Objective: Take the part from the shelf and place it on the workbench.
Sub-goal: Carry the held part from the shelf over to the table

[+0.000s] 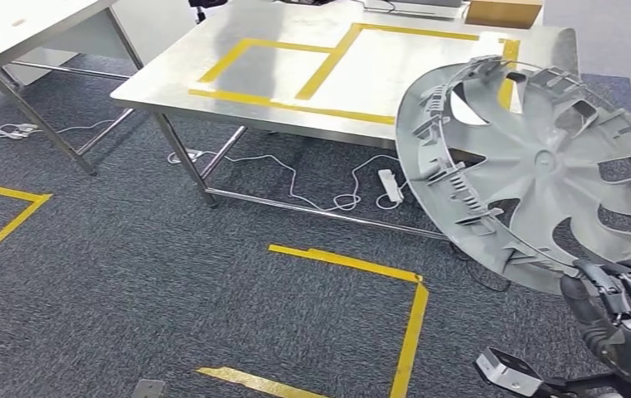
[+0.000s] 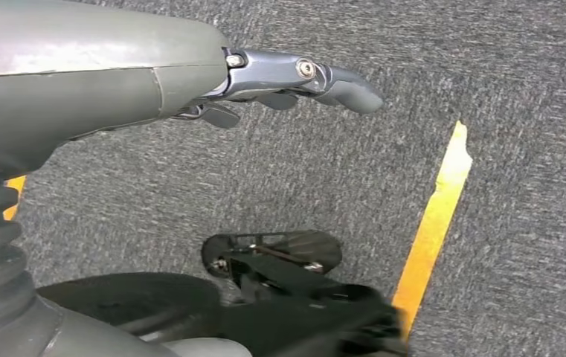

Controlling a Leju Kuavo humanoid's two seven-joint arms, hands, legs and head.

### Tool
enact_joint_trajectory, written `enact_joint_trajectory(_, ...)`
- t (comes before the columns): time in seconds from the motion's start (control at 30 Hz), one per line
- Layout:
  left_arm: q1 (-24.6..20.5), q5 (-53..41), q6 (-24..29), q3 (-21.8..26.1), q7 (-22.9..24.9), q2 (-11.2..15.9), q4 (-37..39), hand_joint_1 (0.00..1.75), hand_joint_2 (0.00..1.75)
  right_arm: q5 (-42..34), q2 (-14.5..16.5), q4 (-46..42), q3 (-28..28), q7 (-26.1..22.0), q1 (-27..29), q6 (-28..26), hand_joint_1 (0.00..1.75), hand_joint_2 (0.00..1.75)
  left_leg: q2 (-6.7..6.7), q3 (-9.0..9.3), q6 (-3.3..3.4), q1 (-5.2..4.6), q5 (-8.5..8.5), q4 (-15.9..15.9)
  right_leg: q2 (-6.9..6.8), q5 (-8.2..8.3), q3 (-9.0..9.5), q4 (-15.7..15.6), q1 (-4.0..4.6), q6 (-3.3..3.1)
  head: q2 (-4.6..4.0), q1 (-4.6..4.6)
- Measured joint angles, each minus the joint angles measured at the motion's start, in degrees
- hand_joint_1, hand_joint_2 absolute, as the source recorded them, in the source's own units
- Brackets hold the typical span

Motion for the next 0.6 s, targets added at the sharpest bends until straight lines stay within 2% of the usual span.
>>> enact_joint_trajectory(0.03,0.1,0.0,0.0,0.0,0.0,0.0,0.0,0.00,1.75,0.0,0.0,0.0,0.0,0.0,0.0,0.0,1.75,1.75,-0.01,-0.37,0.18,-0.02,1.15,-0.1,0.12,-0.30,0.42,0.0,0.07,0.01,0.01,-0.01)
enact_joint_trajectory(0.07,0.1,0.0,0.0,0.0,0.0,0.0,0.0,0.00,1.75,0.0,0.0,0.0,0.0,0.0,0.0,0.0,1.75,1.75,-0.02,0.36,0.53,-0.08,3.41,-2.5,0.23,-0.65,0.96,0.0,0.15,0.06,0.01,-0.01)
enact_joint_trajectory(0.1,0.1,0.0,-0.1,0.0,0.0,0.0,0.0,0.00,1.75,0.0,0.0,0.0,0.0,0.0,0.0,0.0,1.75,1.75,-0.04,1.72,1.04,-0.23,6.07,-6.3,0.32,-1.05,1.48,0.0,0.20,0.13,0.01,-0.01)
enact_joint_trajectory(0.13,0.1,0.0,-0.1,0.0,0.0,0.1,0.0,0.00,1.75,0.0,0.0,0.0,0.0,0.0,0.0,0.0,1.75,1.75,-0.07,3.20,1.62,-0.43,7.88,-10.0,0.36,-1.48,1.80,-0.1,0.30,0.34,0.01,0.06)
enact_joint_trajectory(0.17,0.1,0.0,-0.1,0.1,0.0,0.2,0.0,0.00,1.75,0.1,0.0,0.0,0.0,0.0,0.0,0.0,1.75,1.75,-0.09,4.56,2.13,-0.66,8.81,-13.1,0.41,-1.83,2.01,-0.2,0.32,0.62,0.00,0.09)
enact_joint_trajectory(0.23,0.0,-0.1,-0.1,0.1,0.0,0.3,0.0,0.00,1.75,0.1,0.0,0.0,0.0,0.0,0.0,0.0,1.75,1.75,-0.09,5.68,2.68,-0.99,8.24,-15.5,0.42,-2.02,2.26,-0.3,0.28,1.41,0.00,0.13)
enact_joint_trajectory(0.3,0.1,-0.1,-0.1,0.1,0.0,0.2,0.0,0.00,1.75,0.1,0.0,0.0,0.0,0.0,0.1,0.0,1.75,1.75,-0.15,6.47,2.90,-0.84,7.96,-16.6,0.39,-1.87,2.62,0.1,0.20,2.15,0.00,0.12)
enact_joint_trajectory(0.33,0.1,-0.1,-0.1,0.1,0.0,0.2,0.0,0.00,1.75,0.1,0.0,0.0,0.0,0.0,0.1,0.0,1.75,1.75,-0.17,7.05,3.10,-0.66,7.86,-17.1,0.37,-2.01,2.25,1.2,0.21,2.44,0.00,0.14)
enact_joint_trajectory(0.37,0.1,-0.1,-0.1,0.1,0.0,0.2,0.0,0.00,1.75,0.1,0.0,0.0,0.0,0.0,0.1,0.0,1.75,1.75,-0.21,7.66,3.29,-0.49,7.74,-17.4,0.34,-2.51,1.14,3.2,0.21,2.64,0.00,0.23)
enact_joint_trajectory(0.4,0.0,-0.1,-0.1,0.2,0.0,0.1,0.0,0.00,1.75,0.1,0.0,0.0,0.0,0.0,0.1,0.0,1.75,1.75,-0.20,8.09,3.44,-0.40,7.55,-17.7,0.33,-3.47,-0.76,6.3,0.19,2.80,0.00,0.31)
enact_joint_trajectory(0.47,0.0,-0.1,-0.1,0.2,0.0,0.1,0.0,0.00,1.75,0.0,0.0,0.0,0.0,0.0,0.1,0.0,1.75,1.75,-0.21,8.62,3.60,-0.39,6.88,-17.7,0.31,-5.94,-5.79,13.3,0.16,3.11,0.00,0.41)
enact_joint_trajectory(0.5,0.0,-0.1,-0.1,0.2,0.0,0.1,0.0,0.00,1.75,0.0,0.0,0.0,0.0,0.0,0.1,0.0,1.75,1.75,-0.20,9.04,3.56,-0.39,6.45,-17.7,0.29,-6.49,-7.79,15.5,0.12,3.25,0.00,0.42)
enact_joint_trajectory(0.53,0.1,-0.1,-0.1,0.2,0.0,0.0,0.0,0.00,1.75,0.0,0.0,0.0,0.0,0.0,0.2,0.0,1.75,1.75,-0.21,9.62,3.48,-0.36,5.97,-17.7,0.26,-5.96,-8.90,15.7,0.08,3.42,0.00,0.43)
enact_joint_trajectory(0.57,0.2,-0.1,-0.1,0.3,0.0,0.0,0.0,0.00,1.75,0.0,0.0,0.0,0.0,0.0,0.2,0.0,1.75,1.75,-0.22,10.34,3.35,-0.31,5.45,-17.7,0.21,-4.19,-8.90,13.9,0.00,3.56,0.00,0.44)
enact_joint_trajectory(0.6,0.2,-0.1,-0.1,0.3,0.0,0.0,0.0,0.00,1.75,0.0,0.0,0.0,0.0,0.0,0.3,0.0,1.75,1.75,-0.24,11.15,3.17,-0.26,4.86,-17.7,0.10,-1.48,-8.06,10.4,-0.13,3.65,0.00,0.44)
